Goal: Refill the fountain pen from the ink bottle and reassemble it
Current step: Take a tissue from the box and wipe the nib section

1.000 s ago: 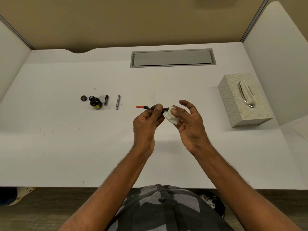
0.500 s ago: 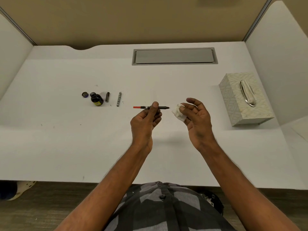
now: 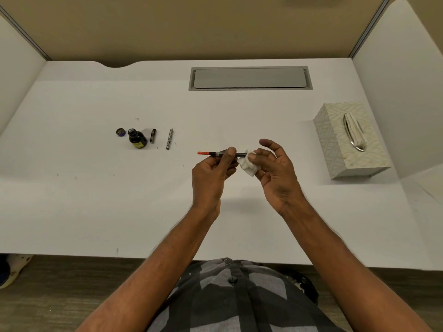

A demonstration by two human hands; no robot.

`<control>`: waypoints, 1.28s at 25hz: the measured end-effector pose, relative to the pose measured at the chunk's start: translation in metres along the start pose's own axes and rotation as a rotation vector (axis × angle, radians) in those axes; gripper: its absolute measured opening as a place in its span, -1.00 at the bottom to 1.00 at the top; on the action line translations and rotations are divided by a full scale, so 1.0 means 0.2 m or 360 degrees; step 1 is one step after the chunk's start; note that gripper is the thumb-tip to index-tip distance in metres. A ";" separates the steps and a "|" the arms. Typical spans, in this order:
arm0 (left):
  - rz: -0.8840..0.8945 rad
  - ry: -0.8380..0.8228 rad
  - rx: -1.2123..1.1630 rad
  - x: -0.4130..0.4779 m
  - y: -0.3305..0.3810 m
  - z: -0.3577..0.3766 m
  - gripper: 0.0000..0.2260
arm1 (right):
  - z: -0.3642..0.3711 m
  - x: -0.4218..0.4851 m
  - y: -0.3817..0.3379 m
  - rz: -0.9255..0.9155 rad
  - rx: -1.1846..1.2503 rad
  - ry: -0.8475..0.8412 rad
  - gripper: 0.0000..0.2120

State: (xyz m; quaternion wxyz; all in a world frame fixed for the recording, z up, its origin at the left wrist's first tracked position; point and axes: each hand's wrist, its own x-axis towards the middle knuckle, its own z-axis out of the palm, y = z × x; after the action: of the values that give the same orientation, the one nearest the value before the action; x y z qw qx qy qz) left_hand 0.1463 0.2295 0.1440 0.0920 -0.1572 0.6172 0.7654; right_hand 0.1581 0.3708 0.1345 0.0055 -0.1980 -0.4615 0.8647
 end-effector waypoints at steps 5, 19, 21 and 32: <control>0.0123 0.0005 0.0044 0.00 0.00 0.01 -0.86 | -0.01 0.01 0.00 0.0125 0.0089 0.0018 -0.63; -0.0017 0.0000 -0.0036 0.01 -0.01 0.03 -0.83 | -0.05 -0.01 -0.06 -0.0369 -0.0615 -0.0089 -0.70; -0.0023 -0.0027 -0.0003 0.01 -0.01 0.02 -0.82 | -0.05 -0.02 -0.07 -0.0333 -0.0605 -0.0147 -0.69; -0.0090 0.0069 -0.0043 0.03 -0.02 0.01 -0.82 | -0.10 0.03 -0.07 -0.0157 -0.0369 -0.0001 -0.70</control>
State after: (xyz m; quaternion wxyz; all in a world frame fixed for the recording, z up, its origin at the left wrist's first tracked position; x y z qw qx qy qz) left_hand 0.1418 0.2325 0.1379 0.0980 -0.1923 0.6040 0.7672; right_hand 0.1581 0.3952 0.1335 0.0251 -0.1739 -0.5676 0.8043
